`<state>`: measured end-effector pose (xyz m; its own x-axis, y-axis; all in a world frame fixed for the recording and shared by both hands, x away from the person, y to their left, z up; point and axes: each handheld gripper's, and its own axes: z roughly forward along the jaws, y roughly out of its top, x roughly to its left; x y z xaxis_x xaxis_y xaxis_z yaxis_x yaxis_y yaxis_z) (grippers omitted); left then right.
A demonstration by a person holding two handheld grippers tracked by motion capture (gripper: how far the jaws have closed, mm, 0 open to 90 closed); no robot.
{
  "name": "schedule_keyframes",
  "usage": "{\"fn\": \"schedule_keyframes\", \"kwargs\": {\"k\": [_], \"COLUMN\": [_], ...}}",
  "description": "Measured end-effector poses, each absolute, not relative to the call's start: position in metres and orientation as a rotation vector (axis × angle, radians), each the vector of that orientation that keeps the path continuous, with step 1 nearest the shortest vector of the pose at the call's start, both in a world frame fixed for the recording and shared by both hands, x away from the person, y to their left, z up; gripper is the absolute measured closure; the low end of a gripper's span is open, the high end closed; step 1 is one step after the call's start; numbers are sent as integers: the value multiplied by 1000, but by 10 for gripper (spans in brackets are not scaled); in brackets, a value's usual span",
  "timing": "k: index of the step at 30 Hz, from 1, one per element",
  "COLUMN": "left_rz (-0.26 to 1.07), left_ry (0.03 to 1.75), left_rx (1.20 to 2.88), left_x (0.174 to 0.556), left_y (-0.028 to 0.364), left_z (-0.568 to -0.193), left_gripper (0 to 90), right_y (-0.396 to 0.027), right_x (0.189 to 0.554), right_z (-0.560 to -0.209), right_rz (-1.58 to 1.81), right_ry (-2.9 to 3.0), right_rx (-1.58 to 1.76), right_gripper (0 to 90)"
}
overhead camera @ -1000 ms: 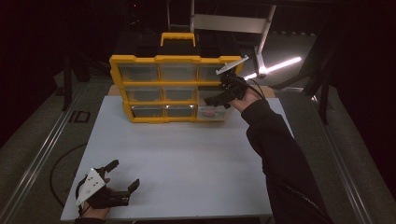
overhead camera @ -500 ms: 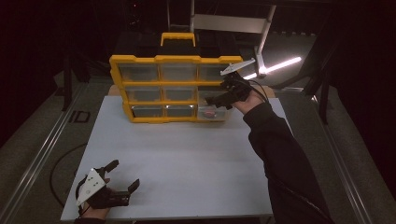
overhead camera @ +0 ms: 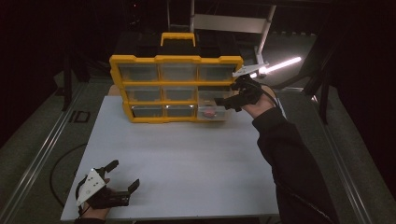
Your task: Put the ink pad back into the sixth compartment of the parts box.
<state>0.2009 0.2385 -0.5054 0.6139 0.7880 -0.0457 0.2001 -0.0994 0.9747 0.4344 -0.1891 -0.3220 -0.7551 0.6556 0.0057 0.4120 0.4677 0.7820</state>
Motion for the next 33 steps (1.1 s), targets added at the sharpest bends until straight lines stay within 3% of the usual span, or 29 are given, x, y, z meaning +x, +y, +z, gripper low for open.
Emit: {"fn": "schedule_keyframes", "kwargs": {"k": [13, 33], "left_rz": [608, 611], "left_ry": [836, 835], "left_rx": [1632, 1638], "left_x": [201, 201], "left_y": [238, 238], "left_z": [-505, -505], "left_gripper": [0, 1], "right_y": [-212, -227], "right_x": [421, 394], "right_z": [-326, -364], "right_rz": [1193, 1236], "right_ry": [2394, 2435], "right_rx": [958, 961], "right_gripper": [98, 98]}}
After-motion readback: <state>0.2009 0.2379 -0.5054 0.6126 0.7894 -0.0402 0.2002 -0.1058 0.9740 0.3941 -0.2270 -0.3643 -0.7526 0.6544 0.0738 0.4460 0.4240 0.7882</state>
